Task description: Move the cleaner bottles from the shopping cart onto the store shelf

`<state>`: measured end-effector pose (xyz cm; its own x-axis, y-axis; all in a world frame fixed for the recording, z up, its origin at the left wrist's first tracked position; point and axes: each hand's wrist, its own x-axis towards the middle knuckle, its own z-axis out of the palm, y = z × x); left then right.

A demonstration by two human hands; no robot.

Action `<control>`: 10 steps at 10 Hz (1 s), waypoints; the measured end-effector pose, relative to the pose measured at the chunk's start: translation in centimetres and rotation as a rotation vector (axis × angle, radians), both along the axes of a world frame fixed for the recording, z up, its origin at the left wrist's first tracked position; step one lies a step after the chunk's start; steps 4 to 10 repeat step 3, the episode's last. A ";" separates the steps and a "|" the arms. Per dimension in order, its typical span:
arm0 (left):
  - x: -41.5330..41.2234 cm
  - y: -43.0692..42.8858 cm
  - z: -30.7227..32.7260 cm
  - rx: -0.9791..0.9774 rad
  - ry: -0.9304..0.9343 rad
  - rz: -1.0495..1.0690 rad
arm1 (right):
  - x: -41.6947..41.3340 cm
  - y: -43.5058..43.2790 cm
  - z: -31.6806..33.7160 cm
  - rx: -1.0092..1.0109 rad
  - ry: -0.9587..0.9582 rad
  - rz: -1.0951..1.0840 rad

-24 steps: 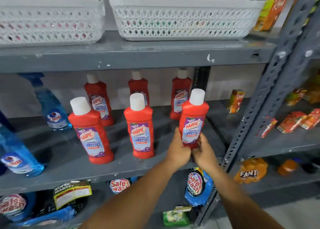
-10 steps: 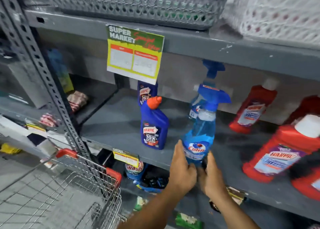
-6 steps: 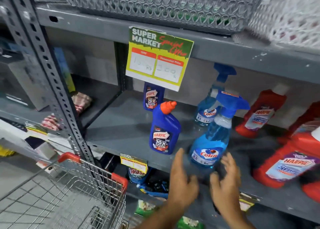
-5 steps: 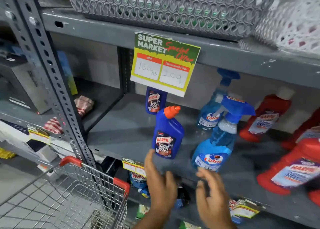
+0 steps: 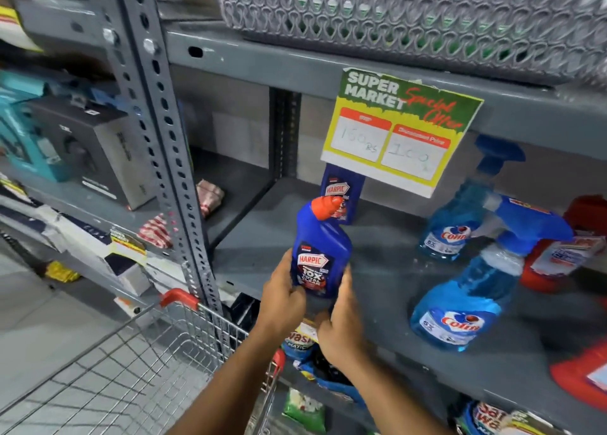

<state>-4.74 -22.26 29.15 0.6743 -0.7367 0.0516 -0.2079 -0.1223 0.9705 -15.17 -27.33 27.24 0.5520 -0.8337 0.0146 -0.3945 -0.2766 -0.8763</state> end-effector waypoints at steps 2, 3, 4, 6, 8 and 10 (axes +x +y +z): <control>0.8 0.5 -0.8 -0.022 -0.015 -0.038 | 0.9 0.0 0.2 -0.004 0.024 -0.029; 0.1 0.5 -0.4 0.026 -0.051 0.005 | 0.5 0.4 0.7 -0.049 -0.024 -0.041; 0.1 0.5 -0.4 0.026 -0.051 0.005 | 0.5 0.4 0.7 -0.049 -0.024 -0.041; 0.1 0.5 -0.4 0.026 -0.051 0.005 | 0.5 0.4 0.7 -0.049 -0.024 -0.041; 0.1 0.5 -0.4 0.026 -0.051 0.005 | 0.5 0.4 0.7 -0.049 -0.024 -0.041; 0.1 0.5 -0.4 0.026 -0.051 0.005 | 0.5 0.4 0.7 -0.049 -0.024 -0.041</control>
